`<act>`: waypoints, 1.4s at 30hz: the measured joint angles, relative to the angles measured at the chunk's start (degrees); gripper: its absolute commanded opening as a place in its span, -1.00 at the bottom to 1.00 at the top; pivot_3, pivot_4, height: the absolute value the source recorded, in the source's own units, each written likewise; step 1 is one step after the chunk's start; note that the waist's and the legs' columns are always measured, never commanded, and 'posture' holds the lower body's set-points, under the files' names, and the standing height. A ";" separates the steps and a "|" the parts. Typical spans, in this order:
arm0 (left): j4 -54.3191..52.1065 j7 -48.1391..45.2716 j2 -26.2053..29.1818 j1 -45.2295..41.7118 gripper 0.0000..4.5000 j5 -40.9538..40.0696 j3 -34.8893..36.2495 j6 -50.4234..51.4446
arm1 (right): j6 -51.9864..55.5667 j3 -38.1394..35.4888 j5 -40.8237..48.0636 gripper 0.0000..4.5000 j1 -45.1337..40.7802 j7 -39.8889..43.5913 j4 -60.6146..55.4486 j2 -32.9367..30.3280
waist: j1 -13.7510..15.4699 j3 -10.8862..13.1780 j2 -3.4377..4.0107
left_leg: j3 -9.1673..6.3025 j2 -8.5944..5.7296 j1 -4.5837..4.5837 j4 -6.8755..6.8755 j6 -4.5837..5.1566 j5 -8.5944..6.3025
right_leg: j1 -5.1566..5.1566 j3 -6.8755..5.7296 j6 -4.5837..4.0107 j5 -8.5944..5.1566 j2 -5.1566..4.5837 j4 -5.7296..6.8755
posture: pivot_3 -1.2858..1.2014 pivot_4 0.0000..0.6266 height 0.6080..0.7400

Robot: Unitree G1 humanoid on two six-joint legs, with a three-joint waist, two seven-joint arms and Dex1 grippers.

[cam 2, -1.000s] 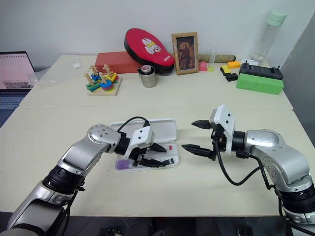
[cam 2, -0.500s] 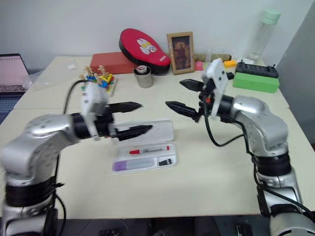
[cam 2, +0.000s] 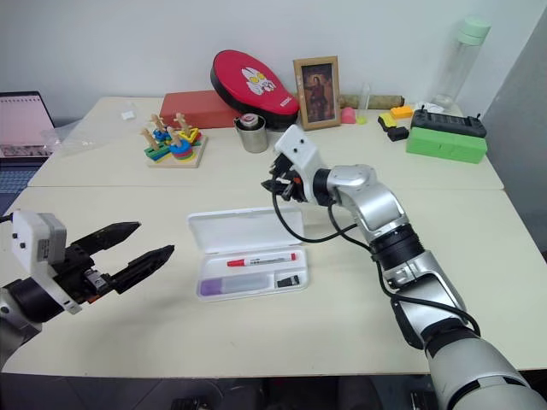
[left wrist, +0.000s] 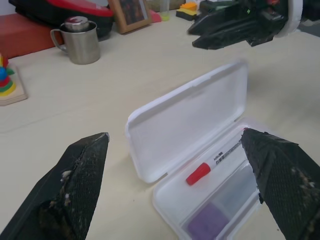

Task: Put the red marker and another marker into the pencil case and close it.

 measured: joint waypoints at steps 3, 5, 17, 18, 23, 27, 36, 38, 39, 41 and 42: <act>-1.34 0.61 0.02 1.60 1.00 -1.67 0.02 -0.68 | -1.61 1.40 -3.10 -0.97 0.01 0.61 1.38 0.18 | 0.00 0.00 0.00 | 0.00 0.00 0.00 0.00 0.00 0.00 | 0.00 0.01 0.00 0.00 0.00 0.00 | 0.03 -0.52 1.00; -1.36 1.29 0.17 1.73 1.00 -2.39 0.02 -1.13 | -1.83 1.87 -3.73 -0.97 0.06 1.70 1.26 -0.06 | -0.03 0.00 0.00 | -0.01 0.00 0.01 -0.01 0.00 0.00 | -0.01 0.00 0.00 0.00 0.00 0.01 | 0.03 -0.52 1.00; -1.42 3.73 4.54 1.42 1.00 -7.40 -0.30 -1.21 | -3.78 7.70 -4.30 -0.97 9.87 17.32 -17.74 -7.03 | -0.42 -0.01 -0.01 | -0.01 0.00 0.02 -0.01 0.01 -0.01 | 0.01 0.01 0.00 0.00 0.00 0.00 | 0.03 -0.52 1.00; -1.40 3.77 4.99 1.35 1.00 -7.78 -0.43 -1.21 | -4.44 8.69 -4.29 -0.97 11.18 19.03 -19.44 -7.72 | -0.46 -0.01 -0.01 | 0.00 0.00 0.02 -0.02 0.01 -0.01 | 0.01 0.02 0.00 0.00 0.00 0.00 | 0.03 -0.52 1.00; -1.21 3.63 5.91 1.49 1.00 -8.80 -1.43 -1.21 | -5.72 11.29 -5.72 -0.97 13.84 22.16 -23.68 -10.35 | -0.45 -0.02 -0.02 | 0.00 0.00 0.03 -0.02 0.00 -0.01 | 0.01 0.02 0.00 -0.01 0.00 -0.01 | 0.03 -0.52 1.00; -1.11 3.33 7.28 1.43 1.00 -10.13 -1.53 -1.21 | -7.41 15.48 -10.44 -0.97 15.18 22.13 -23.13 -11.43 | -0.44 -0.02 -0.03 | 0.00 0.00 0.03 -0.02 0.00 -0.01 | 0.01 0.02 0.00 -0.01 0.00 -0.01 | 0.03 -0.52 1.00; -0.03 2.32 9.17 1.13 1.00 -11.29 -4.59 -1.59 | -8.11 13.54 -10.83 -0.97 16.68 21.81 -22.18 -10.72 | -0.40 -0.08 -0.11 | 0.02 0.00 0.32 -0.01 0.00 -0.01 | 0.26 0.05 0.02 -0.02 0.00 -0.01 | 0.03 -0.52 1.00; 0.82 2.75 9.16 0.52 1.00 -10.95 -5.93 -2.03 | -6.05 10.84 -8.26 -0.97 18.00 21.83 -22.18 -10.51 | -0.14 -0.08 -0.11 | 0.02 0.00 0.29 -0.01 0.00 -0.01 | 0.25 0.05 0.01 -0.02 0.00 -0.03 | 0.03 -0.52 1.00; 1.41 3.74 9.15 -0.66 1.00 -10.56 -6.82 -2.14 | -4.70 8.40 -6.05 -0.89 18.58 21.64 -22.17 -10.01 | 0.04 -0.07 -0.11 | 0.01 0.00 0.26 -0.01 0.00 -0.01 | 0.23 0.04 0.01 -0.02 0.00 -0.03 | 0.03 -0.52 1.00; 3.20 6.12 8.94 -3.67 1.00 -9.37 -8.64 -2.37 | -2.19 3.21 -2.02 -0.76 18.53 20.39 -22.41 -8.48 | 0.24 -0.07 -0.10 | 0.01 0.00 0.27 -0.01 0.00 -0.01 | 0.23 0.04 0.01 -0.02 0.00 -0.02 | 0.03 -0.52 1.00; 4.24 7.18 8.76 -4.77 1.00 -8.63 -9.28 -2.41 | -1.14 0.98 -0.65 -0.63 18.16 19.52 -22.47 -8.02 | 0.46 -0.07 -0.10 | 0.01 0.00 0.27 -0.01 0.00 -0.01 | 0.23 0.04 0.01 -0.02 0.00 -0.02 | 0.03 -0.52 1.00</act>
